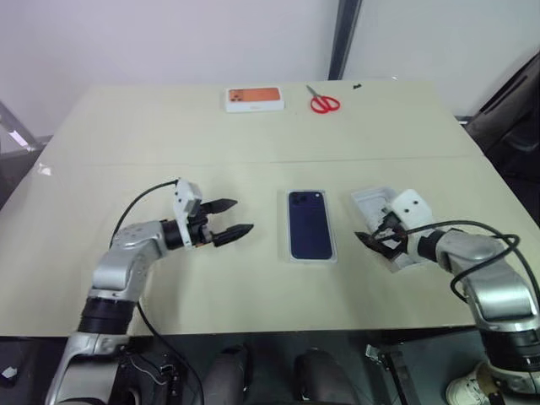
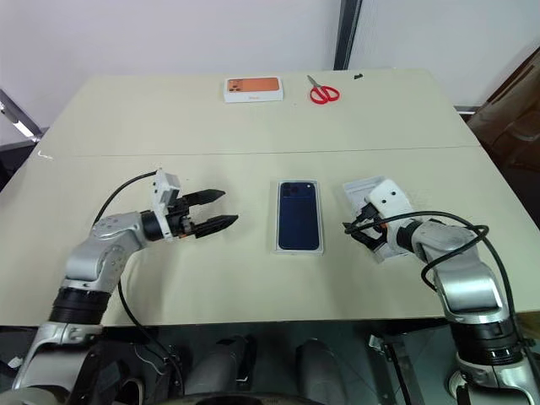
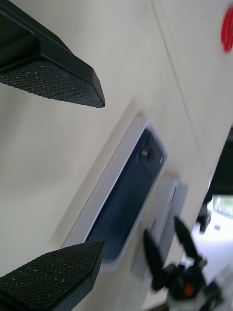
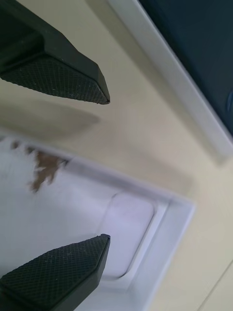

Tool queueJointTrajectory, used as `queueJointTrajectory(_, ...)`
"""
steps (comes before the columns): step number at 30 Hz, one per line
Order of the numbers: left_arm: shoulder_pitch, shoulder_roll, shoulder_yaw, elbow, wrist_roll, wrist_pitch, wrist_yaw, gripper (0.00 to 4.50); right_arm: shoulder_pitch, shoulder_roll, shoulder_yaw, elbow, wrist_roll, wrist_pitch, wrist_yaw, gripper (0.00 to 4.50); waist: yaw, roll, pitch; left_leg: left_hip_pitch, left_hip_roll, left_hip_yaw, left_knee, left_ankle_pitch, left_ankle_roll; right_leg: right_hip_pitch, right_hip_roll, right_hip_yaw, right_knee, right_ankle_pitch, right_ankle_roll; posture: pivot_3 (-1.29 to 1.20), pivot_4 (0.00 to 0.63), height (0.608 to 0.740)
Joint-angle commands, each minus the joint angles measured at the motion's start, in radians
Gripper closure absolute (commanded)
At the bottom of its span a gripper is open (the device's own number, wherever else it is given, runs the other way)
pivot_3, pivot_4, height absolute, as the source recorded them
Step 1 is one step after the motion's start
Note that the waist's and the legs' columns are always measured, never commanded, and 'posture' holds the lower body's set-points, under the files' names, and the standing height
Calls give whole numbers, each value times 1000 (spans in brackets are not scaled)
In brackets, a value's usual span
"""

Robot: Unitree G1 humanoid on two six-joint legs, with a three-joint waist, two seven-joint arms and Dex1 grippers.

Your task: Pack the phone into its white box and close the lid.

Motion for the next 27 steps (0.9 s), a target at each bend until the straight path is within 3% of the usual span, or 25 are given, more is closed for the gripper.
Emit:
queueJointTrajectory(1,20,60,30,-41,-30,-67,-121,0,-30,-4,-25,-71,48,150,-26,26,0,0,0,0,0,0,0,0,0,0,0,0,0,0,0,0,150,734)
queueJointTrajectory(8,9,107,2,14,16,-154,-207,0,-153,-43,1,-80,135,470,-35,26,3,2,1,0,0,0,0,-2,3,0,-1,0,-1,0,0,0,150,734)
queueJointTrajectory(14,15,68,-5,-10,21,-173,-173,0,-209,-112,75,-77,176,583,-37,26,0,2,1,0,0,0,0,-2,4,0,-1,0,-1,0,0,0,150,734)
queueJointTrajectory(21,53,41,-11,-45,26,-174,-138,0,-224,-114,100,-81,213,650,-69,26,0,2,1,0,0,0,0,-2,4,0,-1,0,0,0,0,0,150,734)
queueJointTrajectory(24,61,29,-8,-56,16,-162,-117,0,-246,-102,107,-70,215,653,-94,892,0,2,1,0,0,0,0,-2,4,0,-1,0,0,0,0,0,150,734)
queueJointTrajectory(27,69,20,-12,-71,18,-158,-101,0,-247,-92,110,-55,210,649,-124,2361,0,2,1,0,0,0,0,-2,4,0,-1,0,0,0,0,0,150,734)
